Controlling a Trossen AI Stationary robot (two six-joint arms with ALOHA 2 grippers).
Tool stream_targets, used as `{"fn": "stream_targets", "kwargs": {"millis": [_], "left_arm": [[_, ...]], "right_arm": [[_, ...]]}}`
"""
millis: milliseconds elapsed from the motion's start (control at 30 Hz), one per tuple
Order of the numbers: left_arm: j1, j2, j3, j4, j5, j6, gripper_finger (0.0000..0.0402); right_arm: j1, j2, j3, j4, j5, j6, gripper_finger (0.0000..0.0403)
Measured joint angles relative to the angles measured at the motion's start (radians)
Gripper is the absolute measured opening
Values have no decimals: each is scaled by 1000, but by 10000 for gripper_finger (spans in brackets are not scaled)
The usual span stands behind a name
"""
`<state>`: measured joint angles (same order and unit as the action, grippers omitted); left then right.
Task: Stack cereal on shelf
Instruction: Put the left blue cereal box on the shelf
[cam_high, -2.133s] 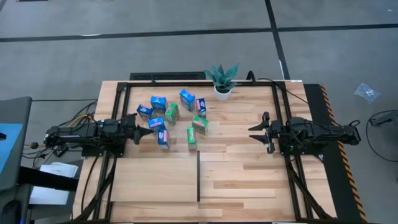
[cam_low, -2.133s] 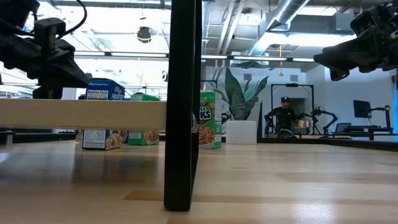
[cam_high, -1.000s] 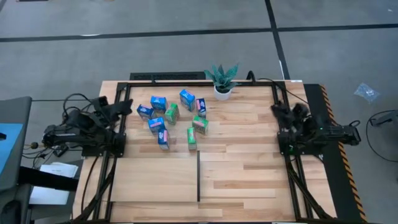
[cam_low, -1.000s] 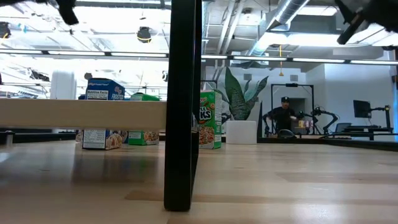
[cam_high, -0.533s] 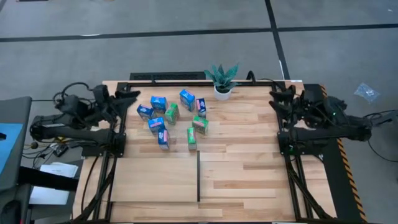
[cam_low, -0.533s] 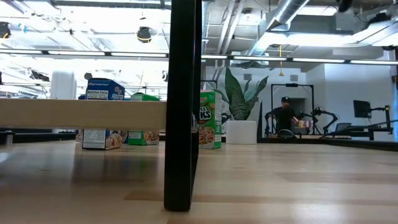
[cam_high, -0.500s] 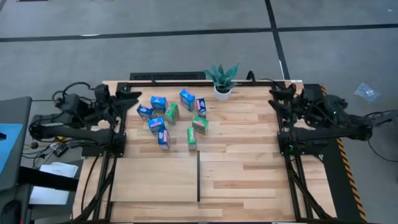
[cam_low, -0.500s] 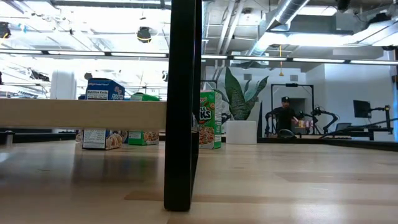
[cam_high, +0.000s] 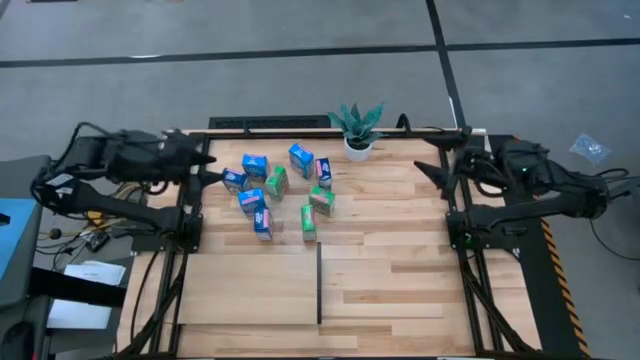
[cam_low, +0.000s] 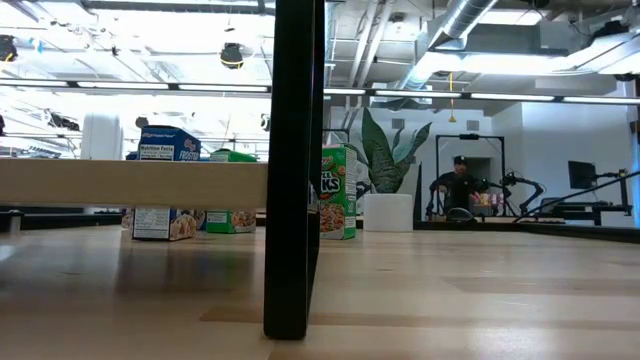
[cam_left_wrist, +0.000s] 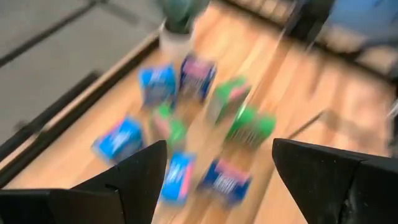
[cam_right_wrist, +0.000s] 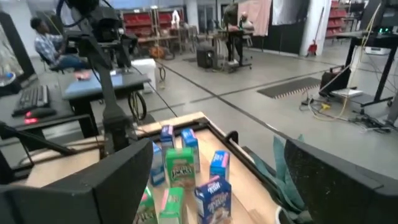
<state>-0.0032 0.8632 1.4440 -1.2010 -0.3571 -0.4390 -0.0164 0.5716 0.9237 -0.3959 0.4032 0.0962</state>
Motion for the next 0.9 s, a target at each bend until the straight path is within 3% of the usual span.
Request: {"fn": "stream_targets", "kwargs": {"millis": [267,600,700,900], "left_arm": [[60,109,-65,-147,-12,88,281],[341,220,-104,-132,122,339,281],[425,251,-105,-135,206,473,281],[522,307,-105,-124,287,690,281]], "right_arm": [[-35,26,0,-33,0,0,380],[-75,38,0,-49,-9,1,376],[-78,38,0,-50,-9,1,376],[-78,38,0,-64,-9,1,376]]}}
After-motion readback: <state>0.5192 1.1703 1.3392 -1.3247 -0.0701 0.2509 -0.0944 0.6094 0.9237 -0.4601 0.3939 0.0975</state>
